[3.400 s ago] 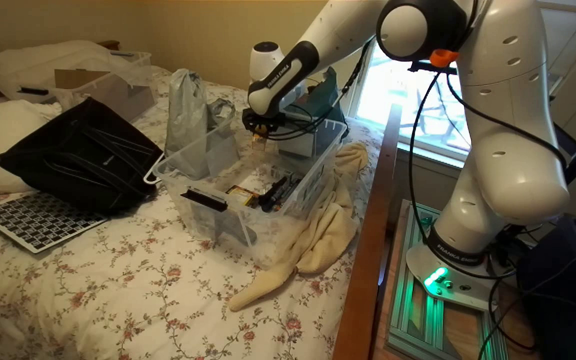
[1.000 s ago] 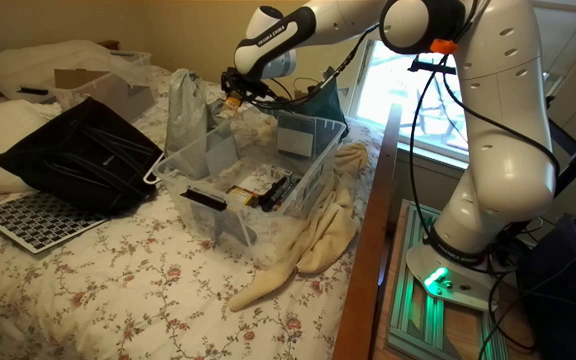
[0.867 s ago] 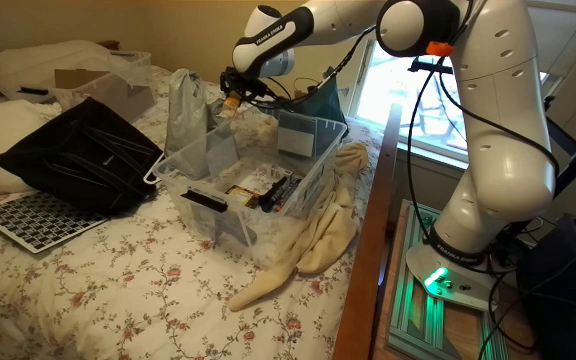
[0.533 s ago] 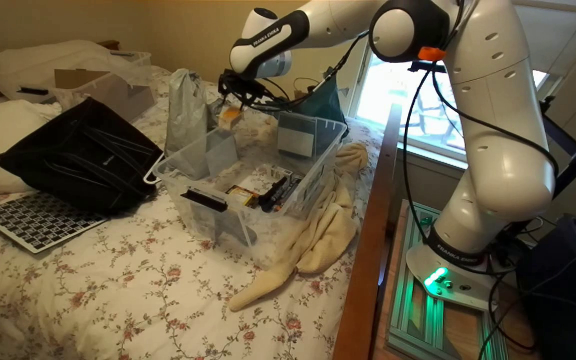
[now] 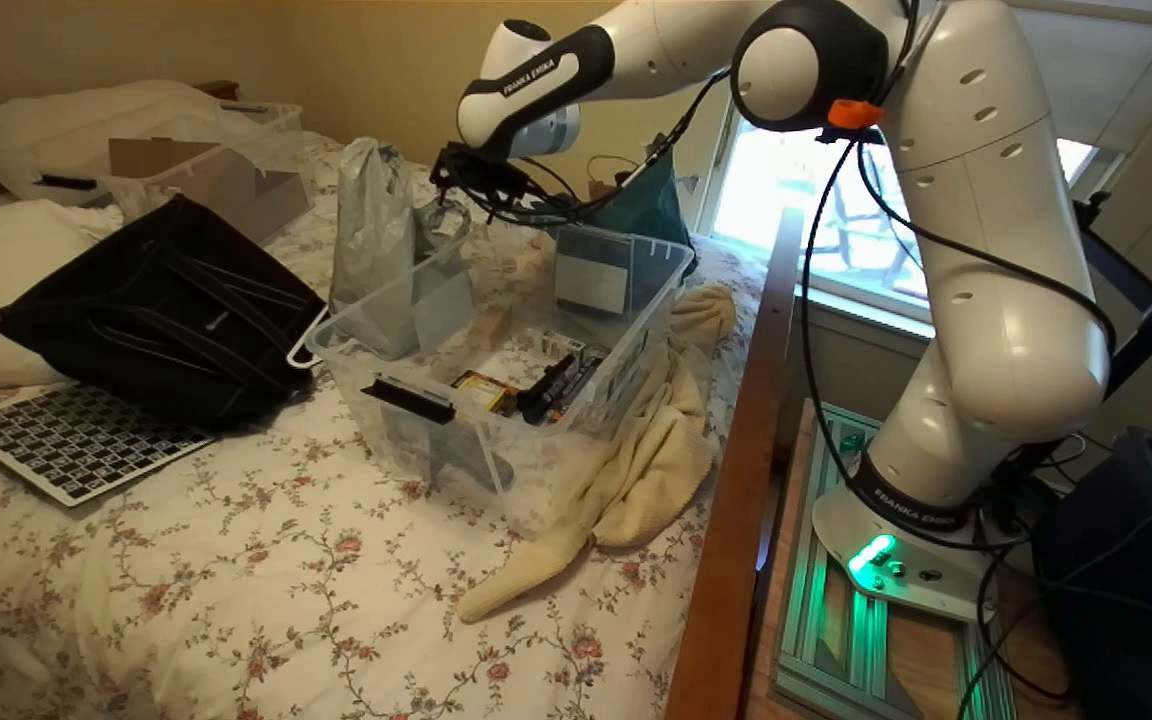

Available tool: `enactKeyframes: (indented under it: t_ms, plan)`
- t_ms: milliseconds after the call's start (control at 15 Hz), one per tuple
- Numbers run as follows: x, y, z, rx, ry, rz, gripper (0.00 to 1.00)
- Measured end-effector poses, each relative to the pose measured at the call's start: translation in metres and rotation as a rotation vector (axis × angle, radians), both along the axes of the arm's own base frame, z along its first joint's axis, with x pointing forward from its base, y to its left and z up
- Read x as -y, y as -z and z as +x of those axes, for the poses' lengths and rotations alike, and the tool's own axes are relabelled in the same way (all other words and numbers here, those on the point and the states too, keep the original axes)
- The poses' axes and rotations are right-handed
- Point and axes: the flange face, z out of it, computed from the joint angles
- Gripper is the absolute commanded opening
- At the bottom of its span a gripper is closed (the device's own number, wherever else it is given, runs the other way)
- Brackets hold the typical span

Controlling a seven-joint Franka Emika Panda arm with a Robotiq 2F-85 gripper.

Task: Remove one box from the storage container

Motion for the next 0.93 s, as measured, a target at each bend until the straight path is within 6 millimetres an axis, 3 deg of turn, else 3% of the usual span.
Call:
enactKeyframes:
  t_ms: [400,933]
  plan:
    - [-0.008,0.002,0.000,0.003,-0.036,-0.011,1.00]
    - [-0.034,0.005,-0.014,0.025,-0.120,-0.050,1.00]
